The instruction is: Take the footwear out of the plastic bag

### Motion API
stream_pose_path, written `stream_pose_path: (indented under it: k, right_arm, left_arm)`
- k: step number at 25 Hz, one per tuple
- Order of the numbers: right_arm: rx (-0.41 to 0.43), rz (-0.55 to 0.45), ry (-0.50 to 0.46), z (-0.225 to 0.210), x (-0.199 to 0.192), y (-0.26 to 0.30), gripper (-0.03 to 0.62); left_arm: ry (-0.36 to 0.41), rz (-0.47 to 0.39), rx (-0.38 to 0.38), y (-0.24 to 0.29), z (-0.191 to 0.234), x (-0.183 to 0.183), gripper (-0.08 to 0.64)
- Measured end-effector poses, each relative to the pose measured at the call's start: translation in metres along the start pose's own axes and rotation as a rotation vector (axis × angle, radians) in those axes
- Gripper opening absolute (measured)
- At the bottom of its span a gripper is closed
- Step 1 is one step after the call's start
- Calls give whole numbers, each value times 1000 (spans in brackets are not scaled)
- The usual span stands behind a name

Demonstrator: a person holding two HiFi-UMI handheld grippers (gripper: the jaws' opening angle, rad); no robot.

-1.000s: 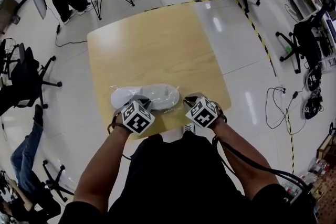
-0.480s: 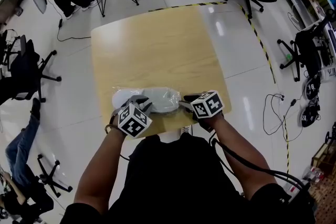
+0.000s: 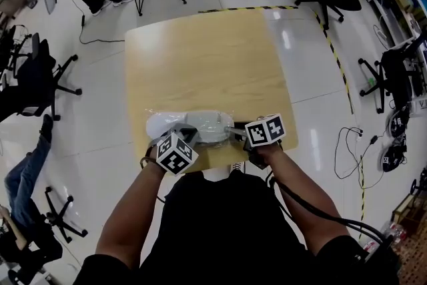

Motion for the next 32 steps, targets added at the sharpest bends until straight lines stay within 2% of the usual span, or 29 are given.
stream_pose_path:
  k: [2,5,8,11,15,22,32]
  right_arm:
    - [2,-10,-7,1,0,-3,143]
    - [61,-63,22,2,2,-15,99]
    - [127,-115,49,-1,5,-33,64]
    - [144,-141,70,-12,7,-47,61]
    - [176,-180,146,-25,6,-62,54]
    - [160,-248,214,-45,4,-87,49]
    - [126,-292,227,-64,-1,-113,48]
  left_arm:
    - [26,24,26,-1,-1,1,7]
    - [72,58,72,-3,-3,3,8]
    - [83,41,88,-7,-1,7,8]
    - [80,26,95,-9,1,12,8]
    - [100,9,97,-11,2,24,8]
    - [126,5,122,-14,7,35,8]
    - [106,77,167,-6,18,28,8]
Point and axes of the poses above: the fingertips, and each gripper's own axes: y forward along the fingers, z to its left, x out of its top, the point moved 8 cm from there along -y, backward along the fingers, and after that the axes turned 10 degrees about -x, right-handed, at the moved point
